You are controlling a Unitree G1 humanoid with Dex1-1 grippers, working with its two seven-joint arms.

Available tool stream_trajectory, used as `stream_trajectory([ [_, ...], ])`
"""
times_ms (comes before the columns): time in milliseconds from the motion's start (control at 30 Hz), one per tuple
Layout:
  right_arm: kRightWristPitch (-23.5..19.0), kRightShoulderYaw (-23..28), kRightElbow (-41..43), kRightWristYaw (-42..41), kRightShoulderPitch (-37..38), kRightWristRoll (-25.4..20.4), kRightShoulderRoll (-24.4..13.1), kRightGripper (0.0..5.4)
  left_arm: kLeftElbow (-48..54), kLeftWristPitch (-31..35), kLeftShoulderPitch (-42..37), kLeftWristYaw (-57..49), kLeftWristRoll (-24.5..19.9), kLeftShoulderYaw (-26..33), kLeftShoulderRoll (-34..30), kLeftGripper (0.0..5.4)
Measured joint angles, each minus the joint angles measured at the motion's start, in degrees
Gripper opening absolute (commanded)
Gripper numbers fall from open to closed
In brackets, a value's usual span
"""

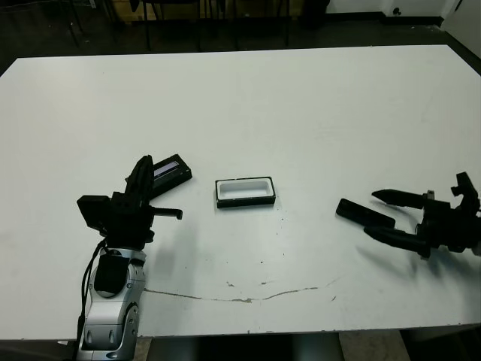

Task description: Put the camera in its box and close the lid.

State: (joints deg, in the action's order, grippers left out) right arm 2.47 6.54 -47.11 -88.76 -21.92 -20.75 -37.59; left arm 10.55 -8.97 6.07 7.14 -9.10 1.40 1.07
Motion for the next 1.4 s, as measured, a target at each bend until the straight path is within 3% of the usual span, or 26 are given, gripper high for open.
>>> stream_trajectory([
  [167,2.4,0.0,-1.5,0.0,0.2,0.4,0.2,5.38,0.0,0.0,0.1,0.0,-0.1,0.0,-0.1,0.00],
  [400,2.4,0.6,-1.1,3.1,0.7,0.7,0.2,5.38,0.0,0.0,0.1,0.0,-0.1,0.0,-0.1,0.00],
  [700,0.6,0.8,5.2,6.5,3.8,1.0,0.1,5.38,0.0,0.0,0.2,-0.1,0.0,0.0,-0.1,0.00],
  [1033,-3.8,-0.5,20.9,11.2,9.7,3.3,-3.2,5.38,0.1,0.1,0.2,-0.2,0.0,0.0,0.0,0.00],
  [1133,-6.0,-1.2,22.5,11.0,10.0,3.4,-4.8,5.38,0.2,0.2,0.2,-0.2,0.0,0.0,0.0,0.00],
  [1400,-6.5,-2.1,23.6,11.0,10.5,3.5,-5.8,5.38,0.4,0.4,0.2,-0.6,0.0,0.0,0.0,0.00],
])
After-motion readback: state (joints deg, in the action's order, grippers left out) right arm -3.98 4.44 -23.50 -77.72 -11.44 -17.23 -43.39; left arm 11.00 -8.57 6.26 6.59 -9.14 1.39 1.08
